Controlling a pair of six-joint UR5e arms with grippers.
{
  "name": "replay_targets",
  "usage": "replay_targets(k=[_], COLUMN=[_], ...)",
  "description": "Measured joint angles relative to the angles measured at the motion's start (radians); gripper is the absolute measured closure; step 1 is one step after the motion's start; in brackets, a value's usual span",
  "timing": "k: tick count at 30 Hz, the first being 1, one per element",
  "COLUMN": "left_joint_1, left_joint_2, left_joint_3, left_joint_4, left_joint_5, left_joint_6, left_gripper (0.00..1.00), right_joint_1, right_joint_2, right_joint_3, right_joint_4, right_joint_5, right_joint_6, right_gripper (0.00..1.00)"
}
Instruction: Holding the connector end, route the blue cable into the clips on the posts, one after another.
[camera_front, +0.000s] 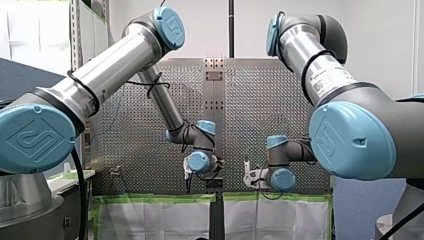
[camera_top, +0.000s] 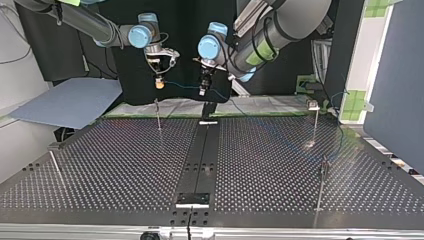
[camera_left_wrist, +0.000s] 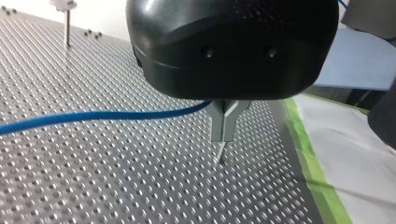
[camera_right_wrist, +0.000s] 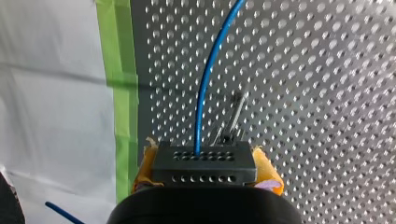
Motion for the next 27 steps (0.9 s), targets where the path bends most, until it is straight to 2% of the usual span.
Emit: replay_targets(k=[6,8,13,19,22,27], left_joint_1=[-0.034,-0.052,-0.092,-0.116,-0.130,-0.153], left_joint_2=[-0.024,-0.042,-0.090,-0.144,-0.158,-0.164], left_joint_3=[0.041,0.060,0.110,0.171,0.200,0.248], left_joint_4=[-0.014,-0.026,-0.036,-0.033,-0.027,-0.023], left_joint_5=[-0.017,-0.034,-0.070,-0.101,-0.124,-0.159], left_joint_6=[-0.011,-0.012,-0.017,-0.022,-0.025,-0.026], left_gripper=[1.00,1.00,1.00,1.00,1.00,1.00], right_joint_1=[-0.036,-0.056,-0.110,-0.171,-0.182,-0.183], right_joint_2=[0.004,0.004,0.005,0.005,0.005,0.006], right_joint_3=[0.001,0.005,0.026,0.031,0.031,0.032], right_joint_4=[-0.045,-0.059,-0.093,-0.098,-0.092,-0.078], right_joint_5=[-0.006,-0.017,-0.066,-0.125,-0.137,-0.154], right_joint_6=[0.001,0.001,0.004,-0.002,-0.017,-0.052], right_gripper=[1.00,1.00,1.00,1.00,1.00,1.00])
